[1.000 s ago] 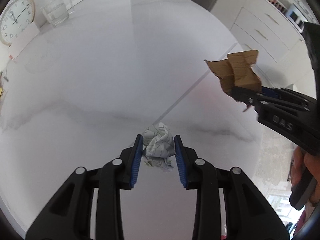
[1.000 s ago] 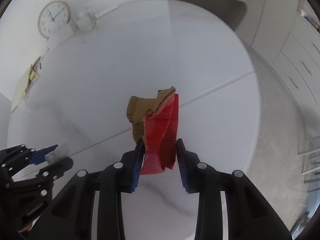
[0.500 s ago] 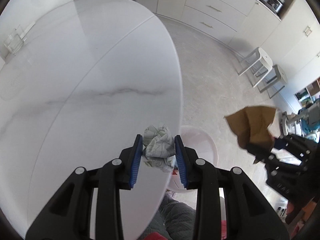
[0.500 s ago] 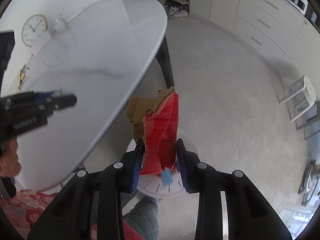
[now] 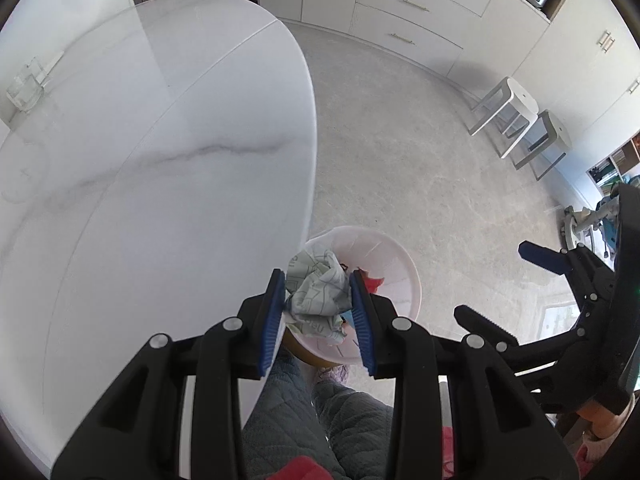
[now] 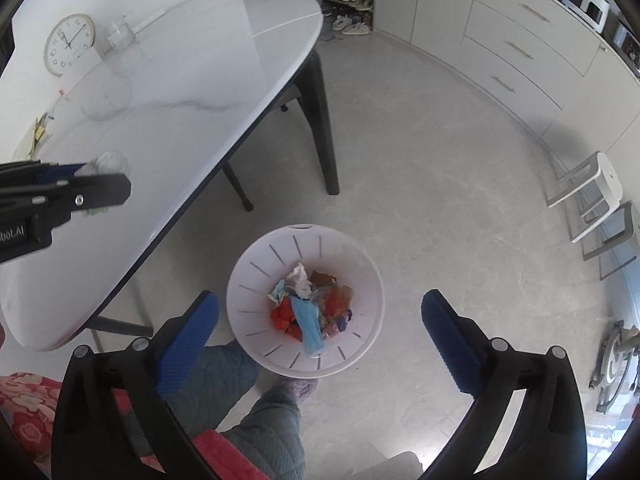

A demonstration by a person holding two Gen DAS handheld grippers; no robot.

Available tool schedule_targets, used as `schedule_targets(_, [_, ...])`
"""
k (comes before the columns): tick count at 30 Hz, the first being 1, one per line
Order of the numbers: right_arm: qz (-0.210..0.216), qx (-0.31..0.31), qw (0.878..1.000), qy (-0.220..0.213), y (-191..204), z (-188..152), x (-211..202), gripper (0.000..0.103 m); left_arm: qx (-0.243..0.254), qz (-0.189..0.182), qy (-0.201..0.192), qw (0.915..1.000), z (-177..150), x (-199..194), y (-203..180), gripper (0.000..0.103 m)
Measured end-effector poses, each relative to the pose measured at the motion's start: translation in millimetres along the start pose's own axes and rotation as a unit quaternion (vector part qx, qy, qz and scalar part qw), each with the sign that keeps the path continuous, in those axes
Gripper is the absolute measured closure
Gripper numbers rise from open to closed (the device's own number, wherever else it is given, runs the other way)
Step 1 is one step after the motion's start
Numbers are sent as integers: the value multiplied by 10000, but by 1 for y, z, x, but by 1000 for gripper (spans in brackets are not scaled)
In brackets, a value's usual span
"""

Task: Collect trash

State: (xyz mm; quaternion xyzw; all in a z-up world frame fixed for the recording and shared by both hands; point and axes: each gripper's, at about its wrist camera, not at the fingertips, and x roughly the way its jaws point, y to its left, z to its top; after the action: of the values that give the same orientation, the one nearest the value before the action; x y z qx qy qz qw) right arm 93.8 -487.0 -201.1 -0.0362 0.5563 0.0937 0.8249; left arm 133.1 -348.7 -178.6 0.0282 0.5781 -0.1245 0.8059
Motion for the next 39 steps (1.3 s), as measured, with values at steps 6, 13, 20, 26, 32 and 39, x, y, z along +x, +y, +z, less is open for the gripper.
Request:
schedule_targets(6, [-183, 340, 9993, 5, -30, -17, -8, 2, 461, -248, 113, 9986, 0, 11, -32, 70])
schedule_targets(13, [-481, 771, 9959, 45, -66, -38, -21, 2, 629, -258, 215, 9975, 2, 30, -69, 15])
schedule_targets(20, [-509, 997, 9937, 36, -82, -47, -24, 2, 501, -42, 268, 9984, 4, 28, -76, 8])
schedule_targets(26, [-422, 889, 9951, -69, -77, -42, -29, 2, 234, 100, 174, 9995, -1, 14, -60, 8])
schedule_targets(32, [-272, 607, 9975, -236, -61, -29, -41, 2, -123, 250, -16, 9996, -4, -10, -42, 8])
schedule_targets(39, [-188, 378, 9980, -481, -29, -11, -58, 2, -478, 358, -344, 9976, -19, -48, -18, 8])
